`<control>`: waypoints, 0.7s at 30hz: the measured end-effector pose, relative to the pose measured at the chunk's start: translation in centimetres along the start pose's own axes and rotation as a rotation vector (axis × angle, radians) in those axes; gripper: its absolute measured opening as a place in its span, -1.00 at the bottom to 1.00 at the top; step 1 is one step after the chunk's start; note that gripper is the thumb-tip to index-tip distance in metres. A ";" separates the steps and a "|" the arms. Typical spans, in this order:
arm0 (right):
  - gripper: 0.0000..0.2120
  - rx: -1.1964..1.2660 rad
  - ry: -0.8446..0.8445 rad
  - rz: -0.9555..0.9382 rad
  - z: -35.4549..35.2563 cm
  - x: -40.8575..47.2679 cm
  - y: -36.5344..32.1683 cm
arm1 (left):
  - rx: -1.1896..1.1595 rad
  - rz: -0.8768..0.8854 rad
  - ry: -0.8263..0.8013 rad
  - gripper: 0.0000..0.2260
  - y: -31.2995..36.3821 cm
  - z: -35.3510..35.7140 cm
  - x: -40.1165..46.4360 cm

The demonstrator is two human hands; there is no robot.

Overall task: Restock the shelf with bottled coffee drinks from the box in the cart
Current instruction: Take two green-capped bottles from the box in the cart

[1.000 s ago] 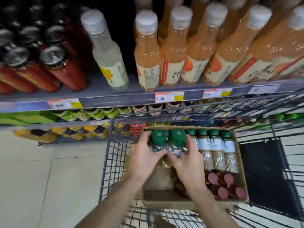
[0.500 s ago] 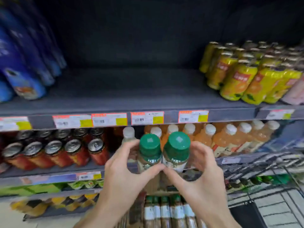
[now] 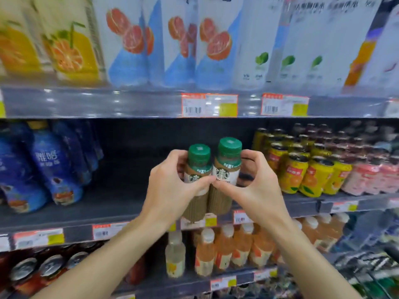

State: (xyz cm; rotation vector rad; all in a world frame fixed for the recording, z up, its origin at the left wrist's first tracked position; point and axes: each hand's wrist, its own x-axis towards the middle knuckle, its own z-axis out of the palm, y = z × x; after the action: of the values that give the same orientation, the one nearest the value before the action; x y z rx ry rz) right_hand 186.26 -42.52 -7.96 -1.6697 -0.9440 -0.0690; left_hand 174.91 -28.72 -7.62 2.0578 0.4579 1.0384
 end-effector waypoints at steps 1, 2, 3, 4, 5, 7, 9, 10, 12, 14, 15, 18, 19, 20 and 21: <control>-0.38 0.013 0.001 0.017 0.2 0.6 0.2 | 0.003 -0.014 0.003 -0.56 -0.2 0.2 0.6; -0.38 0.026 0.004 0.039 0.5 1.1 0.4 | 0.001 -0.032 0.004 -0.56 -0.4 0.4 1.2; -0.37 0.039 0.008 0.057 0.7 1.6 0.7 | -0.005 -0.054 0.005 -0.56 -0.6 0.7 1.8; -0.37 0.049 0.011 0.069 1.0 2.1 1.0 | -0.012 -0.076 0.008 -0.55 -0.8 1.0 2.3; -0.37 0.056 0.009 0.080 1.2 2.5 1.4 | -0.019 -0.095 0.010 -0.54 -1.0 1.3 2.8; -0.37 0.061 -0.004 0.099 1.6 3.1 2.1 | -0.025 -0.122 0.014 -0.54 -1.4 1.9 3.6; -0.37 0.071 -0.013 0.117 1.8 3.7 2.9 | -0.023 -0.133 0.016 -0.53 -1.8 2.5 4.3; -0.36 0.073 -0.022 0.128 1.8 3.9 3.4 | -0.019 -0.134 0.016 -0.53 -2.1 2.8 4.5; -0.34 0.064 -0.048 0.155 1.8 4.4 4.3 | -0.007 -0.136 0.011 -0.54 -2.5 3.2 4.8; -0.32 0.065 -0.075 0.183 1.8 4.7 5.2 | -0.003 -0.147 0.008 -0.54 -2.9 3.7 4.9; -0.32 0.065 -0.088 0.195 1.9 4.9 5.6 | -0.008 -0.155 0.011 -0.54 -3.0 3.9 4.9; -0.33 0.079 -0.107 0.209 1.8 5.1 6.5 | -0.024 -0.179 0.014 -0.53 -3.3 4.5 5.0; -0.33 0.094 -0.107 0.214 1.8 5.3 6.8 | -0.024 -0.180 0.013 -0.52 -3.3 4.7 5.1; -0.32 0.110 -0.107 0.217 1.7 5.3 7.0 | -0.022 -0.180 0.016 -0.52 -3.3 4.9 5.1; -0.32 0.124 -0.106 0.217 1.7 5.4 7.2 | -0.022 -0.180 0.021 -0.52 -3.3 5.0 5.1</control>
State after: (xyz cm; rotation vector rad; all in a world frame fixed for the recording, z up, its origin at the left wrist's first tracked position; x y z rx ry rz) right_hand 193.55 -38.28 -11.52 -1.6623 -0.8227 0.2216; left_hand 182.11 -25.91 -9.37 1.9486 0.6273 0.9539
